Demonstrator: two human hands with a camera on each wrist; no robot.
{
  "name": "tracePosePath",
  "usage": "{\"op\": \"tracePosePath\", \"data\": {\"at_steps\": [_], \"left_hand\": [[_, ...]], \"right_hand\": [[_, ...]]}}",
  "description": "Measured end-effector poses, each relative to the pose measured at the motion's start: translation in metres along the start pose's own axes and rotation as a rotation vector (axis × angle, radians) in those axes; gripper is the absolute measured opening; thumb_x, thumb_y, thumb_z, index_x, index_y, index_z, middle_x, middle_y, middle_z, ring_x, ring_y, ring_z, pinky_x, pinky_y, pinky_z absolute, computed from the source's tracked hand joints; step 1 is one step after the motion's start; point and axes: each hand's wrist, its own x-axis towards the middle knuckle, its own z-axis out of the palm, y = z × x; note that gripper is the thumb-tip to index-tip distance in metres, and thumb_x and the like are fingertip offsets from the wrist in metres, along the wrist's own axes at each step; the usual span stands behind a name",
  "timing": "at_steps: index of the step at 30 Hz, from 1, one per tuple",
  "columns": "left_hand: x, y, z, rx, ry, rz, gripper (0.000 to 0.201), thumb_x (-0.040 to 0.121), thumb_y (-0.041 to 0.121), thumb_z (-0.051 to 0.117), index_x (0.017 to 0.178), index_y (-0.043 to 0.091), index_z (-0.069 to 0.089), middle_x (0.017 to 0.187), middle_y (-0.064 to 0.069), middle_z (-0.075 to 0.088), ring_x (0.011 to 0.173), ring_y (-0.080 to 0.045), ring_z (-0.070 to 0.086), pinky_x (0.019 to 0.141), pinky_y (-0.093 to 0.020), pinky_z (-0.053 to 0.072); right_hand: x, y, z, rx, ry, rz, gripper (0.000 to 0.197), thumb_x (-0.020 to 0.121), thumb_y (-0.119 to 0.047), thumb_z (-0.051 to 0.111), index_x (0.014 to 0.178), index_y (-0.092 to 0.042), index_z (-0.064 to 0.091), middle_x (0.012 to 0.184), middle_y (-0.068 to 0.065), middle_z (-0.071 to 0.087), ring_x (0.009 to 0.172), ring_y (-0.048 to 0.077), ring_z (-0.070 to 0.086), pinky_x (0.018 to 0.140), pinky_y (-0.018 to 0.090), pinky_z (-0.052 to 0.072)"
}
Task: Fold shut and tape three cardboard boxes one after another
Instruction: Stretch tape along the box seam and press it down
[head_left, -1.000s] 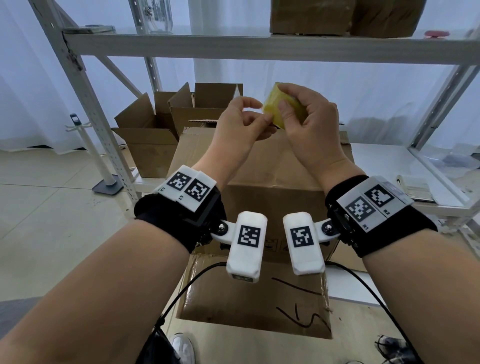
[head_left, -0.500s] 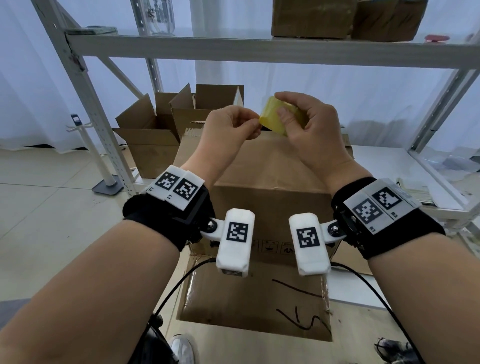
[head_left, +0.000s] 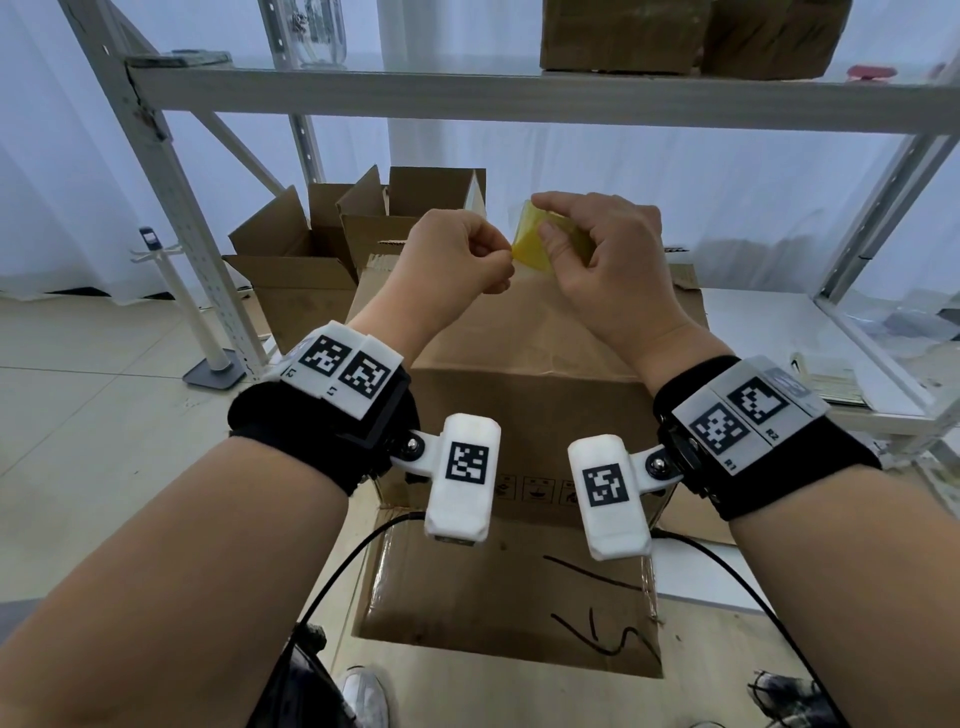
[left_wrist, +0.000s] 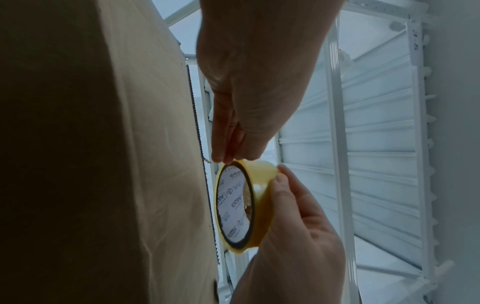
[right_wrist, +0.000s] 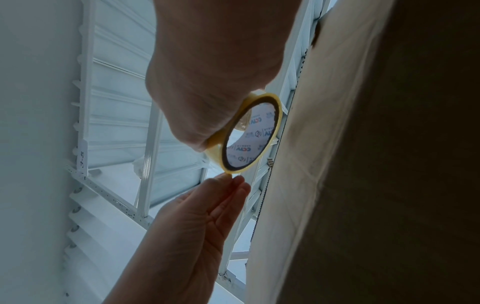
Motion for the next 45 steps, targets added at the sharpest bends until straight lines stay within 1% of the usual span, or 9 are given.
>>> {"op": "tracePosePath", "data": {"at_steps": [4,13,16,20,24,29,33,38,45], "left_hand": [[-0.003,0.0,-0.007,-0.056,-0.083,-0.016,0.008,0.088,0.001,0.059,0.089,-0.004,0.065,0.074,-0.011,0.068,0.061,-0.009,0.067,0.062,-0.016,0.054],[-0.006,-0.002,-0.002,-0.003,-0.065,-0.007,0.009,0.086,0.005,0.058,0.079,0.01,0.057,0.071,-0.007,0.065,0.065,-0.014,0.064,0.064,-0.02,0.055],[-0.006,-0.002,0.0,-0.002,-0.022,-0.007,0.009,0.086,0.006,0.055,0.08,0.012,0.054,0.069,-0.002,0.061,0.065,-0.013,0.061,0.066,-0.025,0.054],[-0.004,-0.001,-0.001,-0.138,0.03,0.003,0.013,0.098,0.021,0.048,0.104,0.012,0.055,0.092,0.003,0.059,0.085,-0.009,0.057,0.083,-0.031,0.051],[-0.006,0.004,0.004,-0.303,-0.134,-0.12,0.049,0.101,0.049,0.025,0.108,0.014,0.058,0.101,0.0,0.065,0.098,-0.011,0.061,0.096,-0.028,0.044],[-0.006,0.005,0.008,-0.082,0.14,0.006,0.028,0.101,0.021,0.033,0.076,0.015,0.045,0.071,0.002,0.042,0.067,-0.01,0.042,0.064,-0.025,0.036],[-0.002,-0.001,0.006,0.145,0.194,0.129,0.022,0.101,0.019,0.032,0.089,0.009,0.047,0.078,0.005,0.045,0.074,-0.013,0.042,0.065,-0.026,0.031],[-0.005,0.003,0.007,0.291,0.18,0.214,0.025,0.102,0.016,0.031,0.1,0.002,0.052,0.092,-0.002,0.047,0.085,-0.015,0.04,0.074,-0.022,0.024],[-0.008,0.001,0.009,0.361,0.198,0.303,0.026,0.101,0.016,0.034,0.102,-0.001,0.054,0.094,-0.007,0.051,0.087,-0.014,0.04,0.075,-0.02,0.023]], "right_hand": [[-0.001,0.001,-0.001,0.066,-0.026,-0.013,0.031,0.092,-0.027,0.055,0.118,-0.013,0.067,0.106,0.002,0.071,0.098,0.018,0.061,0.091,0.05,0.047],[0.0,0.001,0.0,0.083,-0.073,-0.02,0.031,0.093,-0.028,0.056,0.119,-0.016,0.066,0.108,-0.002,0.069,0.099,0.015,0.061,0.091,0.051,0.048],[0.003,-0.002,-0.003,0.121,-0.072,0.048,0.029,0.094,-0.025,0.055,0.119,-0.016,0.066,0.112,-0.002,0.068,0.1,0.01,0.059,0.096,0.043,0.048],[0.008,-0.007,-0.008,0.36,-0.009,0.273,0.02,0.097,-0.015,0.05,0.108,-0.016,0.067,0.105,-0.006,0.064,0.093,-0.001,0.056,0.082,0.006,0.044],[0.004,-0.012,-0.001,0.756,-0.023,0.575,0.017,0.099,-0.014,0.047,0.097,-0.022,0.062,0.097,-0.004,0.062,0.083,0.005,0.06,0.07,0.016,0.051],[0.005,-0.014,0.003,0.501,-0.083,0.501,0.02,0.095,-0.024,0.056,0.115,-0.021,0.054,0.105,-0.004,0.056,0.088,0.004,0.056,0.075,0.012,0.049],[0.007,-0.021,-0.004,0.526,-0.23,0.543,0.026,0.088,-0.028,0.065,0.109,-0.013,0.067,0.096,0.0,0.07,0.091,0.009,0.068,0.084,0.033,0.058],[0.005,-0.023,-0.013,0.509,-0.324,0.515,0.008,0.084,-0.026,0.07,0.081,-0.028,0.064,0.081,-0.006,0.07,0.077,0.003,0.069,0.08,0.033,0.059],[0.006,-0.017,-0.011,0.536,-0.332,0.555,0.031,0.083,-0.021,0.072,0.111,-0.011,0.068,0.095,0.004,0.072,0.089,0.012,0.07,0.078,0.031,0.06]]}}
